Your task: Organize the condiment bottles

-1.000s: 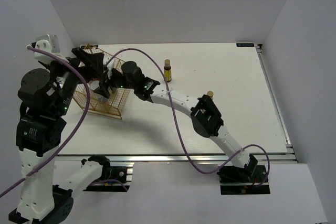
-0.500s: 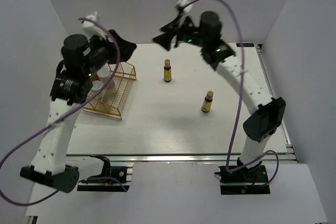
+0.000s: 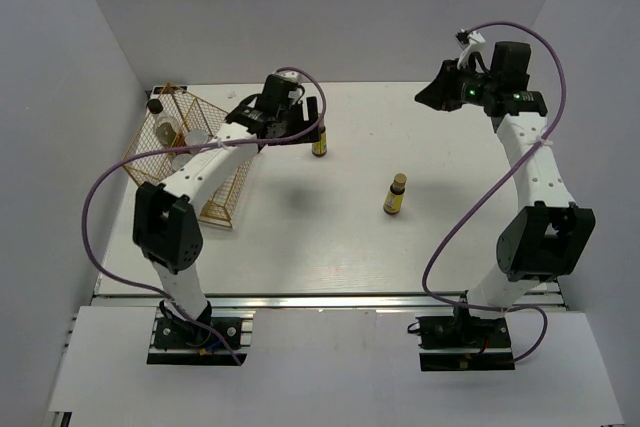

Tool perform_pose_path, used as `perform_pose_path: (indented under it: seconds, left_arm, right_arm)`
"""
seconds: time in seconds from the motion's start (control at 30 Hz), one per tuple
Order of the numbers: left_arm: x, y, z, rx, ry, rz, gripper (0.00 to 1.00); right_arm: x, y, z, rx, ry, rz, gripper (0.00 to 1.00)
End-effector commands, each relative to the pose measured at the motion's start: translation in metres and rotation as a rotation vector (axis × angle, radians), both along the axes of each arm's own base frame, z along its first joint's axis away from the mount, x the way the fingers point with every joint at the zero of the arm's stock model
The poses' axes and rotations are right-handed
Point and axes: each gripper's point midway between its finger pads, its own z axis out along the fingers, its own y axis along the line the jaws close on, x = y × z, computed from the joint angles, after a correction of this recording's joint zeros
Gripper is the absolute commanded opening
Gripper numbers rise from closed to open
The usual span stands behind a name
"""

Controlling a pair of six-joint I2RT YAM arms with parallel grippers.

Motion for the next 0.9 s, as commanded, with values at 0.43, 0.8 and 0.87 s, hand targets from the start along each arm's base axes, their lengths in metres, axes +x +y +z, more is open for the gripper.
perform_pose_path:
  seconds: [0.43, 0.8, 0.87]
  left_arm:
    - [0.089, -0.023, -0.021, 0.143, -0.186, 0.077, 0.91]
    - [0.114, -0.038, -0.025, 0.119, -0.228, 0.071, 0.81]
    - [0.114, -0.039, -0.024, 0.119, -0.232, 0.066, 0.79]
  right_arm:
    - [-0.040, -0.010, 0.007, 0.094, -0.031, 0.017, 0.48]
    - [-0.047, -0.010, 0.002, 0.086, -0.029, 0.012, 0.48]
    - [-0.048, -0.010, 0.001, 0.088, -0.024, 0.009, 0.48]
